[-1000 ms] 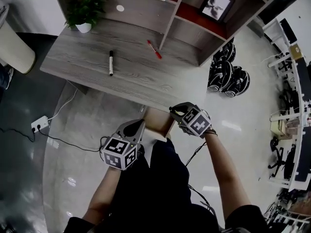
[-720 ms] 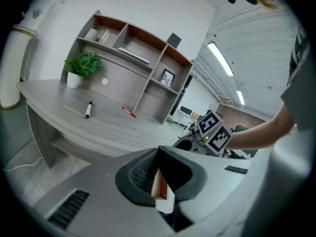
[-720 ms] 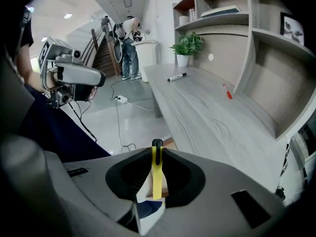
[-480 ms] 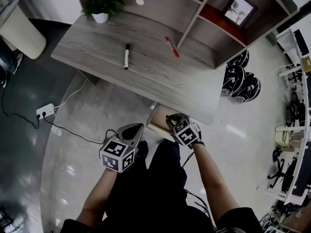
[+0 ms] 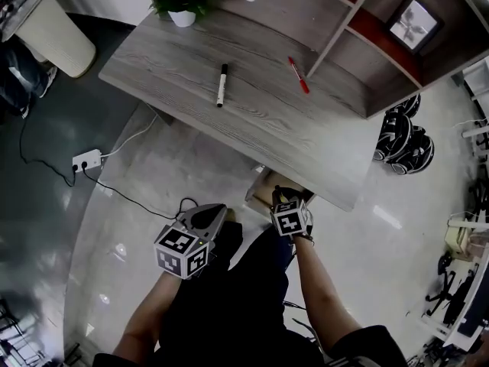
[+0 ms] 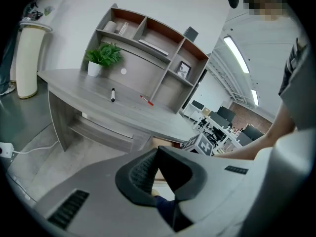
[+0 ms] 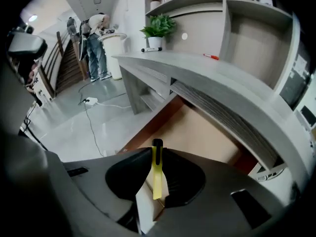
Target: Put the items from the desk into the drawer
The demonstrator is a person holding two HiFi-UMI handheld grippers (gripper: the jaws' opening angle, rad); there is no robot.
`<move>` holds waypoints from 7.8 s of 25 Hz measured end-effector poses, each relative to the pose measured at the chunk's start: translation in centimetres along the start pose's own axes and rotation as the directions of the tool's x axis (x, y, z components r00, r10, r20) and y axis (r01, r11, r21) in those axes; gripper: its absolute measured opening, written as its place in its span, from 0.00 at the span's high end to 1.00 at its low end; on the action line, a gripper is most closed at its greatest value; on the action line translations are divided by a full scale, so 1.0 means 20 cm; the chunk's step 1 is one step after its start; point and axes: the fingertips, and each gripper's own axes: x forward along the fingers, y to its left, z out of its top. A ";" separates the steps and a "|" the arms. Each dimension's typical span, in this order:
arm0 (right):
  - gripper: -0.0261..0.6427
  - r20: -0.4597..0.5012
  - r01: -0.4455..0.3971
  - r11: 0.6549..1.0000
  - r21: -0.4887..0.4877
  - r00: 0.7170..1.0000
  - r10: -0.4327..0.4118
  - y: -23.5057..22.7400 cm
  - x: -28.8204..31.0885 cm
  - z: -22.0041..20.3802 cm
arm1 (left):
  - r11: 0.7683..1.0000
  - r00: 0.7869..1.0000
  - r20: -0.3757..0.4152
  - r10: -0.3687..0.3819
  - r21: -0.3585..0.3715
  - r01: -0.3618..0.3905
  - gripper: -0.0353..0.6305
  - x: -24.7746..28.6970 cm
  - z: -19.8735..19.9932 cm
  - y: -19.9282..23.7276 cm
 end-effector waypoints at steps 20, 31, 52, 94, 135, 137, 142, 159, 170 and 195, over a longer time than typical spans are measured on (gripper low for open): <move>0.78 0.095 -0.025 0.951 0.307 0.996 -0.005 -0.03 -0.17 0.01 | 0.998 0.998 0.021 -0.066 -0.013 0.066 0.91 0.08 0.06 -0.06; 0.94 0.491 -0.248 0.887 0.390 0.870 0.028 0.15 -0.69 0.54 | 0.988 0.975 0.160 -0.153 0.036 0.149 0.92 0.08 0.31 -0.17; 0.94 0.584 -0.207 0.883 0.421 0.807 -0.089 0.23 -0.94 0.60 | 0.981 0.968 0.169 -0.185 0.092 0.171 0.92 0.03 0.35 -0.24; 0.75 0.229 -0.267 0.907 0.325 0.953 0.199 0.05 0.19 1.80 | 0.962 0.940 0.239 0.246 -0.177 -0.207 0.91 -0.26 0.19 0.42; 0.84 0.193 -0.162 0.951 0.264 0.975 0.113 -0.06 0.27 1.77 | 0.952 0.933 0.237 0.270 -0.213 -0.222 0.91 -0.25 0.16 0.44; 0.84 0.210 -0.174 0.946 0.272 0.971 0.118 -0.07 0.21 1.75 | 0.960 0.940 0.236 0.246 -0.191 -0.203 0.91 -0.23 0.18 0.41; 0.84 0.247 -0.198 0.938 0.284 0.961 0.128 -0.09 0.05 1.66 | 0.978 0.955 0.235 0.180 -0.147 -0.148 0.91 -0.16 0.22 0.33; 0.84 0.327 -0.215 0.899 0.382 0.941 0.086 -0.25 -0.50 1.09 | 0.998 0.985 0.164 -0.061 0.014 0.060 0.91 0.11 0.28 -0.04; 0.84 0.282 -0.257 0.911 0.323 0.945 0.167 0.00 -0.57 0.68 | 0.992 0.988 0.100 -0.120 0.048 0.116 0.91 0.23 0.23 -0.17; 0.84 0.003 -0.009 0.978 0.207 1.000 0.009 -0.05 -0.08 -0.01 | 0.996 0.994 0.062 0.085 -0.020 -0.084 0.91 0.04 0.05 0.10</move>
